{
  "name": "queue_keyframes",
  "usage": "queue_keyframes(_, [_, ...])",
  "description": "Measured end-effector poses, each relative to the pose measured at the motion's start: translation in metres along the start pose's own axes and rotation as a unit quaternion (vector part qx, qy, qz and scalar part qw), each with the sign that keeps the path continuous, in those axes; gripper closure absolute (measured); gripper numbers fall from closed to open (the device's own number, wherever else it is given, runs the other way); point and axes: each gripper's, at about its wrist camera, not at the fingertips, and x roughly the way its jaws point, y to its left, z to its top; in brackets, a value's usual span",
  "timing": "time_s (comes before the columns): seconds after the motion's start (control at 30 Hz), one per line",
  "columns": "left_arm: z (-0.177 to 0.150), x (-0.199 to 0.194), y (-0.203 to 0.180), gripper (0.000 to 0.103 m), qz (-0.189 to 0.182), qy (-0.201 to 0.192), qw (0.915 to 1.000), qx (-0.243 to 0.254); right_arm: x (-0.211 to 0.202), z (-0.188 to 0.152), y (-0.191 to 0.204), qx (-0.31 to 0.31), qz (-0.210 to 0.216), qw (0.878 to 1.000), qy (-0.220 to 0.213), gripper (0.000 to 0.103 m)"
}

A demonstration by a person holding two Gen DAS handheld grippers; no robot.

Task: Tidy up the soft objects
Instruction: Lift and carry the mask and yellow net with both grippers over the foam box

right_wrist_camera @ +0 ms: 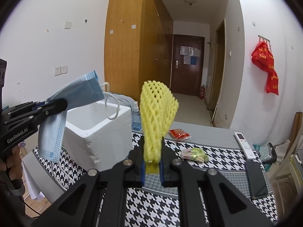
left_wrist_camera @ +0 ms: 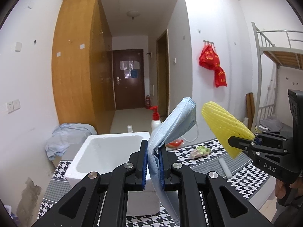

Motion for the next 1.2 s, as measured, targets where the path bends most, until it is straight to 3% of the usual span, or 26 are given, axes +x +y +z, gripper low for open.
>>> queue_keyframes(0.7, [-0.002, -0.003, 0.038, 0.092, 0.053, 0.006, 0.9982, -0.027, 0.028, 0.014, 0.025, -0.024, 0.054, 0.998, 0.000, 0.089])
queue_keyframes(1.2, [0.004, 0.006, 0.056, 0.092, 0.064, 0.015, 0.9970, -0.041, 0.040, 0.023, 0.041, -0.030, 0.087, 0.996, -0.005, 0.089])
